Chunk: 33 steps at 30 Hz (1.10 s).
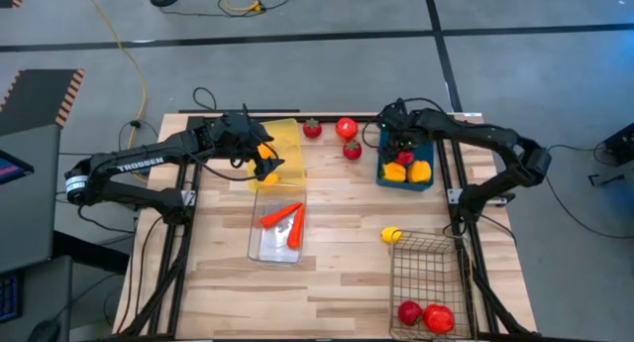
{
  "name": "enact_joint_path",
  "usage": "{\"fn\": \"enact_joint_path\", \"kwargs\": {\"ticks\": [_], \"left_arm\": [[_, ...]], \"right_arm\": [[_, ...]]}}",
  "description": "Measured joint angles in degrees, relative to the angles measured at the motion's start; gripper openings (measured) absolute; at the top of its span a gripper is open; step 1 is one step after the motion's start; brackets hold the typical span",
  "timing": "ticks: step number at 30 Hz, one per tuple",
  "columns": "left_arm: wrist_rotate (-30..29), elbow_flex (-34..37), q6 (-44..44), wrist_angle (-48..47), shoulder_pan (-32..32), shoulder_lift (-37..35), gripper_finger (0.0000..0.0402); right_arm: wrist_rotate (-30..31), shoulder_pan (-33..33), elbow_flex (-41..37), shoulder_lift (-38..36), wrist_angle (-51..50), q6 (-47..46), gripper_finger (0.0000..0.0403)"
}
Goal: Sort produce into baskets
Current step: Put the red bell pepper into the blue bin, then put the yellow lemon into the yellow bin
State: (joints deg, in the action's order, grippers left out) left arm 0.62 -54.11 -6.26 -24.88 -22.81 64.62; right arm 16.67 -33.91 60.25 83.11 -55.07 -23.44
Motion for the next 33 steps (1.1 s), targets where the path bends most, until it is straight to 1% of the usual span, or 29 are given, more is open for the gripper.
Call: {"fn": "enact_joint_path", "kwargs": {"ticks": [3, 9, 13, 16, 20, 24, 26, 29, 33], "left_arm": [[0.0, 0.0, 0.0, 0.74, 0.0, 0.0, 0.0391], [0.0, 0.0, 0.0, 2.48, 0.0, 0.0, 0.0391], [0.0, 0.0, 0.0, 2.49, 0.0, 0.0, 0.0391], [0.0, 0.0, 0.0, 2.49, 0.0, 0.0, 0.0391], [0.0, 0.0, 0.07, 2.49, 0.0, 0.0, 0.0391], [0.0, 0.0, 0.87, 2.49, 0.01, 0.0, 0.0391], [0.0, 0.0, 0.87, 2.49, 0.01, 0.0, 0.0391], [0.0, 0.0, 0.87, 2.49, 0.02, 0.0, 0.0391], [-0.01, 0.0, 0.87, 2.49, 0.0, 0.0, 0.0391]], "right_arm": [[-0.19, -0.02, 0.0, 1.28, -0.38, 0.3, 0.0364], [-3.1, 0.0, 0.0, 2.56, -0.75, 7.11, 0.0378], [-3.06, -0.01, 0.0, 1.75, -0.74, 6.78, 0.0379], [-0.9, -0.33, 0.0, 0.09, -0.76, 4.63, 0.0379], [1.33, -0.48, 0.0, -3.17, -0.68, 4.54, 0.0379], [1.38, -0.26, 0.0, -7.43, -0.61, 4.9, 0.0379], [1.15, 0.74, 0.0, -9.68, -0.49, 6.57, 0.0379], [-1.52, 3.14, 0.0, -12.72, 0.78, 6.84, 0.0379], [-7.44, 7.16, 0.0, -14.76, 2.77, 4.84, 0.0379]]}}
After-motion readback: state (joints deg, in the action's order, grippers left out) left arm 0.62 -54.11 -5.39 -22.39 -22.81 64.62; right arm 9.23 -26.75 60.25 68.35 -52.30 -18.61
